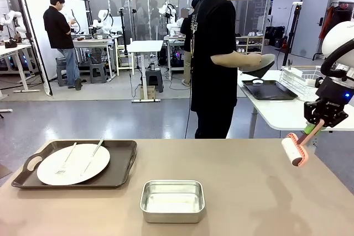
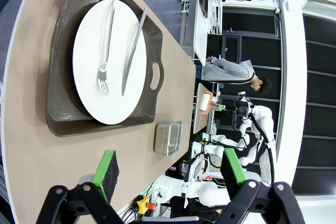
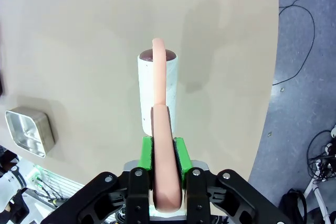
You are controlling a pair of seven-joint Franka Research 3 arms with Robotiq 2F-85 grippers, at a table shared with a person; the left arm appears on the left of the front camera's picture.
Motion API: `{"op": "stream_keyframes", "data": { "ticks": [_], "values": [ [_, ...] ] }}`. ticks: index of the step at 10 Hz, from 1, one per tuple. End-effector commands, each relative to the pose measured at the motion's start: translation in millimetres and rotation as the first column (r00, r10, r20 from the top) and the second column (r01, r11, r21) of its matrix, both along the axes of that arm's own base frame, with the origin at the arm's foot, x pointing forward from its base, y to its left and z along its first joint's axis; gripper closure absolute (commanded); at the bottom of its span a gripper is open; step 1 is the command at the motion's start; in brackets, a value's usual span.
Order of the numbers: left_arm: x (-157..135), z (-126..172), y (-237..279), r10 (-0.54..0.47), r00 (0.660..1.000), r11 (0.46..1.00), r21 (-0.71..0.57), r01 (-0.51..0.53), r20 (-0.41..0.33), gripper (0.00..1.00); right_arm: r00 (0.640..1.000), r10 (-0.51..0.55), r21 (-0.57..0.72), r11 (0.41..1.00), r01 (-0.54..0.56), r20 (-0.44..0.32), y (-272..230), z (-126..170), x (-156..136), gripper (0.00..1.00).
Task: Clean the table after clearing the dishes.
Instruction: Place the Lint Roller back on top of the Airtight Container.
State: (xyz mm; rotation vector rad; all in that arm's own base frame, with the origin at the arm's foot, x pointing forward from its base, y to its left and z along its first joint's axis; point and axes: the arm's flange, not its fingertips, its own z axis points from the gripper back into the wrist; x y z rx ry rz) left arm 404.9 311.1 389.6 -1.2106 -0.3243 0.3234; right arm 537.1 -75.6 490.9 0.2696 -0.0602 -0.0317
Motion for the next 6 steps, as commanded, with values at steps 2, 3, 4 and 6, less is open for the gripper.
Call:
{"op": "stream_keyframes", "data": {
  "ticks": [2,3,4,6],
  "values": [
    [-2.8,1.0,1.1,0.003,1.0,1.0,-0.001,-0.003,0.003,0.0,1.0,0.019,0.012,1.0,-0.019,0.005,0.6,1.6,-1.3,0.78],
    [-2.8,1.0,1.1,0.003,1.0,1.0,-0.001,-0.003,0.003,0.0,1.0,0.019,0.012,1.0,-0.019,0.005,0.6,1.6,-1.3,0.78],
    [-2.8,1.0,1.1,0.003,1.0,1.0,-0.001,-0.003,0.003,0.0,1.0,0.019,0.012,1.0,-0.019,0.005,0.6,1.6,-1.3,0.78],
    [-2.8,1.0,1.1,0.003,1.0,1.0,-0.001,-0.003,0.003,0.0,1.0,0.019,0.012,1.0,-0.019,0.005,0.6,1.6,-1.3,0.78]
  ]
}}
